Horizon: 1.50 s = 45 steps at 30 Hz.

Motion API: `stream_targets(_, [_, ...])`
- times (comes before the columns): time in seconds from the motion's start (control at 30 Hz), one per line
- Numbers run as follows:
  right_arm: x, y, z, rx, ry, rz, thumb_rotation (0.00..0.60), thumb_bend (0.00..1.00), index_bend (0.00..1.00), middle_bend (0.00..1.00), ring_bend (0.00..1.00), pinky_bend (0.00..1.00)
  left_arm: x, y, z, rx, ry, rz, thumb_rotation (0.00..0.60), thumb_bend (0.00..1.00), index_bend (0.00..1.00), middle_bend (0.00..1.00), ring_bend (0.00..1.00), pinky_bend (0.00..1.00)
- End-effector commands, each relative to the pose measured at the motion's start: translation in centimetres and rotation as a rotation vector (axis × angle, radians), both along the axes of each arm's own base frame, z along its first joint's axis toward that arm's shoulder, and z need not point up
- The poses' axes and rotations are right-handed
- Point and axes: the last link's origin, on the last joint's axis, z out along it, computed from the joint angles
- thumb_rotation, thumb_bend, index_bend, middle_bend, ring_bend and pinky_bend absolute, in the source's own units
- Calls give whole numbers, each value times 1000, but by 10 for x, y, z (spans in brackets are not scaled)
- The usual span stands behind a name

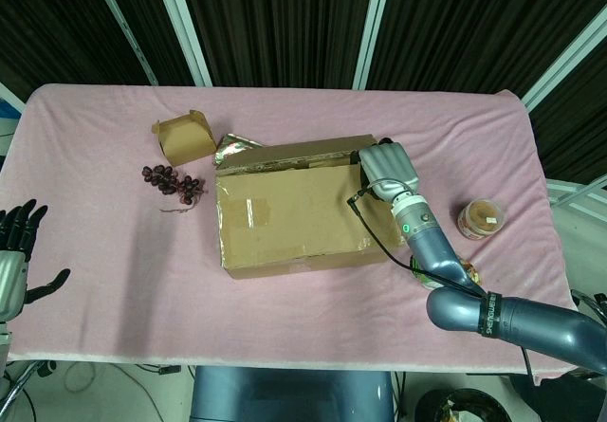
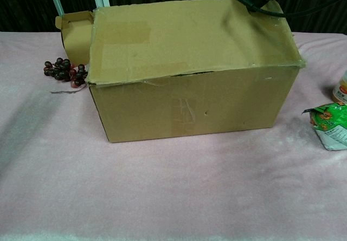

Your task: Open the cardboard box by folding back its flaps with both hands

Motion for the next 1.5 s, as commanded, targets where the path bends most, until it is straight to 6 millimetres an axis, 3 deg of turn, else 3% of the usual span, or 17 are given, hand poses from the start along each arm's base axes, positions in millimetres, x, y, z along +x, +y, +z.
stream_targets(0.03, [7,6,7,2,3,5,600,1000,548,650,450,276,0,0,0,-1,0,0,600,156,0,0,0,0])
stream_targets(0.43, [27,27,30,12,-12,-2,600,1000,548,648,450,276,1,-1,-1,-4,-3,-5,600,156,0,0,0,0])
stream_targets(0.93, [45,39,55,9,-74,-5,600,1000,547,638,449,276,0,0,-1,-4,-4,2,600,156,0,0,0,0])
stream_targets(1.5, [45,59,75,30,-21,-20,600,1000,548,646,449,276,1,-1,-2,-10,-5,3,600,156,0,0,0,0])
